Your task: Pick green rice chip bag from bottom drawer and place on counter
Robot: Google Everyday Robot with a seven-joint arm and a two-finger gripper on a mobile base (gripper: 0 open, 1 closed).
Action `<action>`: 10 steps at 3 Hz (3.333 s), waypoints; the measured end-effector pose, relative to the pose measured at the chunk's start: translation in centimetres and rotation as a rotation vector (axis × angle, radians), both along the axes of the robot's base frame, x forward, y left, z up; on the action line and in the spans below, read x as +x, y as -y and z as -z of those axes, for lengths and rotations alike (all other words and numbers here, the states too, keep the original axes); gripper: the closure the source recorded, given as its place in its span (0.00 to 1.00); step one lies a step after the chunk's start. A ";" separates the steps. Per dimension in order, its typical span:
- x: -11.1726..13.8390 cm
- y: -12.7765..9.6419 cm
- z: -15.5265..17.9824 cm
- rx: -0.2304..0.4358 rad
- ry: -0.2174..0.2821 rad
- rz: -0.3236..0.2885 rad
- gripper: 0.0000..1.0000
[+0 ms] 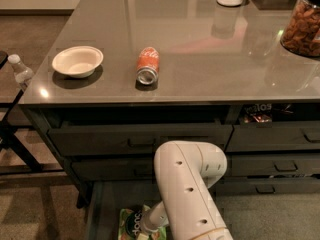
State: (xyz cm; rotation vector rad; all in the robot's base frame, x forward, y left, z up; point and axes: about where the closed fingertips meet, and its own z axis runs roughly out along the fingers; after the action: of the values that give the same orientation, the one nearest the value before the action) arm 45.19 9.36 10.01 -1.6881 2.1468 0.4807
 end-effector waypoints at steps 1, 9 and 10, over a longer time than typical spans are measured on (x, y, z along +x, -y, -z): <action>0.0 0.0 0.0 0.000 -0.002 0.000 0.18; 0.7 2.3 -7.4 0.058 0.091 0.091 1.00; 0.6 2.8 -8.9 0.053 0.108 0.088 1.00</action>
Offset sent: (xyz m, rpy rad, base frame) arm -0.0003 0.0000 0.0001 -0.0002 0.0020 0.0002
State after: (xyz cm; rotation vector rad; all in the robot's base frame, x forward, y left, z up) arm 45.83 6.52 18.94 -1.5476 2.1020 0.4089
